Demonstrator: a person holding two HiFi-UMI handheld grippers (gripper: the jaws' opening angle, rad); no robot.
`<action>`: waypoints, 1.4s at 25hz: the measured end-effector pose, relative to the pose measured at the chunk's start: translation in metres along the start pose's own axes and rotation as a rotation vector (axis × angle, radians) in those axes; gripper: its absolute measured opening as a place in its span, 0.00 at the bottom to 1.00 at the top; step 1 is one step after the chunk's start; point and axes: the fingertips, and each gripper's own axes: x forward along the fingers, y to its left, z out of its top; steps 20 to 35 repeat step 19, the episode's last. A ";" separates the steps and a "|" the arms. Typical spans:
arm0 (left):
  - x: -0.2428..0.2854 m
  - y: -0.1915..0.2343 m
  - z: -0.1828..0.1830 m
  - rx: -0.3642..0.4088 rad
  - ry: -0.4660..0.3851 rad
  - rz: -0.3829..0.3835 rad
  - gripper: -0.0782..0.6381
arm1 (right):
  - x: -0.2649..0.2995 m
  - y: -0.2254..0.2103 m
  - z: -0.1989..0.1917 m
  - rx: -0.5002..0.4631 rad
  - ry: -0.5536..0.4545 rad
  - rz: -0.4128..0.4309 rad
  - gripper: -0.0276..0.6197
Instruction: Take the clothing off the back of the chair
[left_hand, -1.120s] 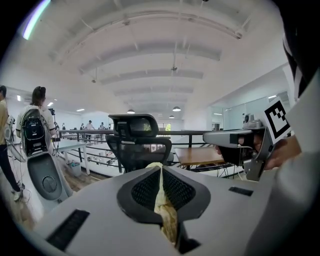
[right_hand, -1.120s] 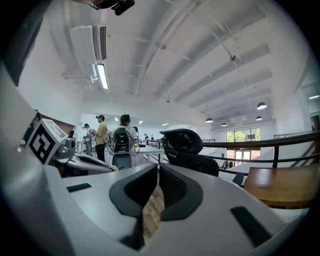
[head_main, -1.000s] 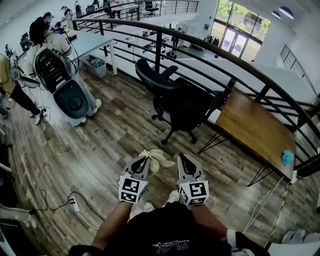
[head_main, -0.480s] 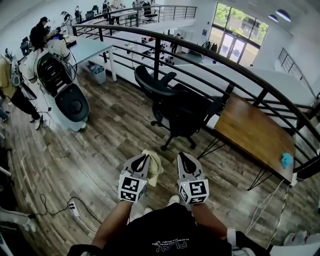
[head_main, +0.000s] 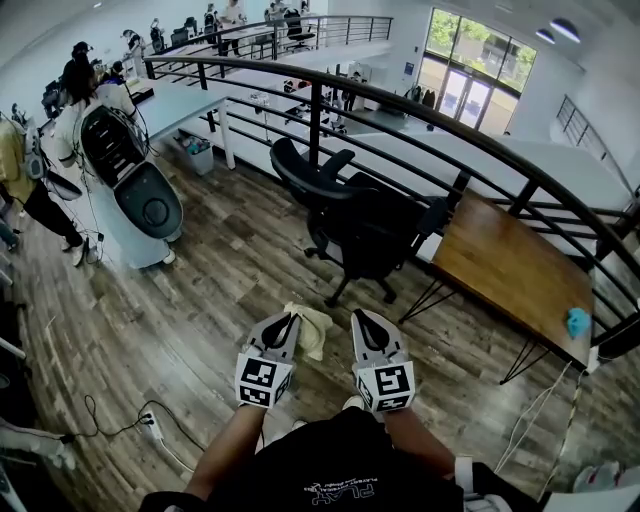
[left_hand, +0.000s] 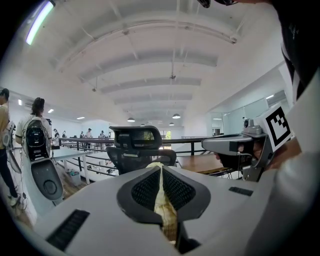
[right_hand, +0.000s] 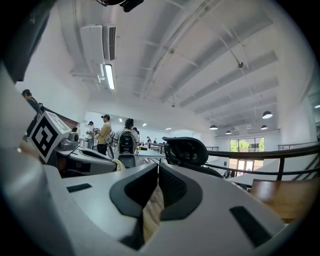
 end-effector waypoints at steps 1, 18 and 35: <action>0.000 0.001 0.000 0.002 -0.002 0.001 0.14 | 0.000 0.000 0.000 -0.001 0.001 0.000 0.08; -0.005 -0.008 -0.008 -0.019 0.011 -0.021 0.14 | -0.007 0.005 -0.009 -0.008 0.022 -0.001 0.08; -0.004 -0.010 -0.009 -0.020 0.011 -0.024 0.14 | -0.008 0.004 -0.012 -0.008 0.026 -0.002 0.08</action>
